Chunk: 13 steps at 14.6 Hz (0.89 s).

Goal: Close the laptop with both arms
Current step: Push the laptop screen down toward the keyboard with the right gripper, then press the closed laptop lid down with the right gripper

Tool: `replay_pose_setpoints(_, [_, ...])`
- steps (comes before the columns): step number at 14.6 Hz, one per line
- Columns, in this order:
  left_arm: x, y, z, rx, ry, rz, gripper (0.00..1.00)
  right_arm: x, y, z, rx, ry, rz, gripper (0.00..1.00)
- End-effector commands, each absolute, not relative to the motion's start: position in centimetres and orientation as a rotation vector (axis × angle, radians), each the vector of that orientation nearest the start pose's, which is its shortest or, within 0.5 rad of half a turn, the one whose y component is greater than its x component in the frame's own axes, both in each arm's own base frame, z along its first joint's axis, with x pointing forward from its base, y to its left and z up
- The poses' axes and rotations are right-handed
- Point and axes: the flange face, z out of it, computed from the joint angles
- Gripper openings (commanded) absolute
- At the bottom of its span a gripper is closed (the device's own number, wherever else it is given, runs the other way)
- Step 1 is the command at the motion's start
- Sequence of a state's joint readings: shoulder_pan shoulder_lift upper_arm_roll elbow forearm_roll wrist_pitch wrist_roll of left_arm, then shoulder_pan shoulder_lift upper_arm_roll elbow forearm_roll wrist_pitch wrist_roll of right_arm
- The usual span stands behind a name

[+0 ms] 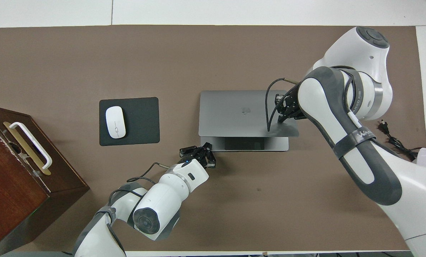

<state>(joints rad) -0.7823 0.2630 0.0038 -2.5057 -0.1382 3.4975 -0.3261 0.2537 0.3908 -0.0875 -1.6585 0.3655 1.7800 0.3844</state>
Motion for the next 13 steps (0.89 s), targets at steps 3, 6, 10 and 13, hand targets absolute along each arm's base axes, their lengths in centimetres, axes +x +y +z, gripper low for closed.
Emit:
replay_pose_setpoints(3, [37.7,-35.2,25.7,-3.3,0.518,-1.066,0.0,59.9,14.0,36.4,-2.847,0.485,0.495,0.0])
replay_pose_setpoints(6, [37.7,-35.2,25.7,-3.3,0.516,-1.066,0.0,59.1,13.6,35.7,-2.86,0.49,0.508,0.0])
replay_pose_setpoints(10, [37.7,-35.2,25.7,-3.299,0.521,-1.066,0.0,58.6,13.9,35.6,-2.861,0.483,0.523,0.0])
replay_pose_setpoints(13, [37.7,-35.2,25.7,-3.299,0.518,-1.066,0.0,58.3,14.1,35.7,-2.861,0.479,0.531,0.0])
